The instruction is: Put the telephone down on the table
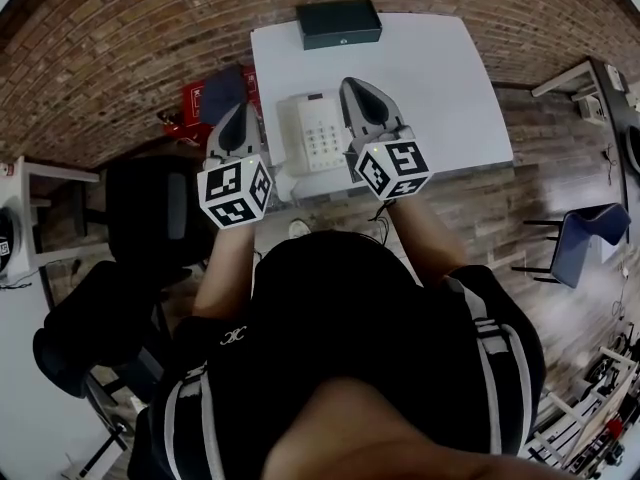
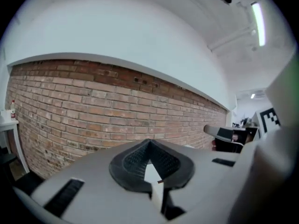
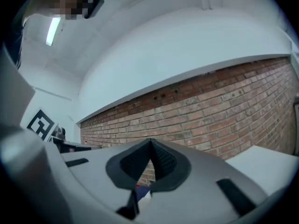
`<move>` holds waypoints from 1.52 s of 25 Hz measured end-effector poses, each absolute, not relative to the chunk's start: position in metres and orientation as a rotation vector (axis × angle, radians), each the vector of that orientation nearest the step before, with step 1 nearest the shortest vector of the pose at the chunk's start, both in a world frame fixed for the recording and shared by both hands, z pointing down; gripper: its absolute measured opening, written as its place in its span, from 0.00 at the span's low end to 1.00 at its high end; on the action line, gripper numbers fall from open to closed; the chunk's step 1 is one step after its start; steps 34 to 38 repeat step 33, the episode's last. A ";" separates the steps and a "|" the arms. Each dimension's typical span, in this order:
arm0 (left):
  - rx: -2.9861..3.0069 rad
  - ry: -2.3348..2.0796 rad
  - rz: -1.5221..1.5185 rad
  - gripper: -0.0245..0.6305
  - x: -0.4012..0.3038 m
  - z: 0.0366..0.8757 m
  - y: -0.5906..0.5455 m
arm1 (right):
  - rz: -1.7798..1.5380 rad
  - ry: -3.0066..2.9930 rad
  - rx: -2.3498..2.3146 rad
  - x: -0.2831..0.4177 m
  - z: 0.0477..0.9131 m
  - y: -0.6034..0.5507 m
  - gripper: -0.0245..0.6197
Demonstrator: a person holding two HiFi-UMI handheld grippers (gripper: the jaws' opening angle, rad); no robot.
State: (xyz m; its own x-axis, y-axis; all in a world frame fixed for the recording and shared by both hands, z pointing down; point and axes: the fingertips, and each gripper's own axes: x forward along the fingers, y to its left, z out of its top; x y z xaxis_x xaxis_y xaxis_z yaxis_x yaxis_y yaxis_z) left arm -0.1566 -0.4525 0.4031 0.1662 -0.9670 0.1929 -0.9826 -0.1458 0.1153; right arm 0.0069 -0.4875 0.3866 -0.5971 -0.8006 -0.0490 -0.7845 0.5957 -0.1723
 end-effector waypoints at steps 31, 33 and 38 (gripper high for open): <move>2.237 -1.875 0.190 0.04 -0.153 0.415 -0.435 | -0.148 2.709 -1.447 0.003 0.391 -0.465 0.04; 2.238 -1.874 0.192 0.04 -0.155 0.415 -0.436 | -0.160 2.708 -1.438 0.001 0.392 -0.466 0.04; 2.238 -1.874 0.192 0.04 -0.155 0.415 -0.436 | -0.160 2.708 -1.438 0.001 0.392 -0.466 0.04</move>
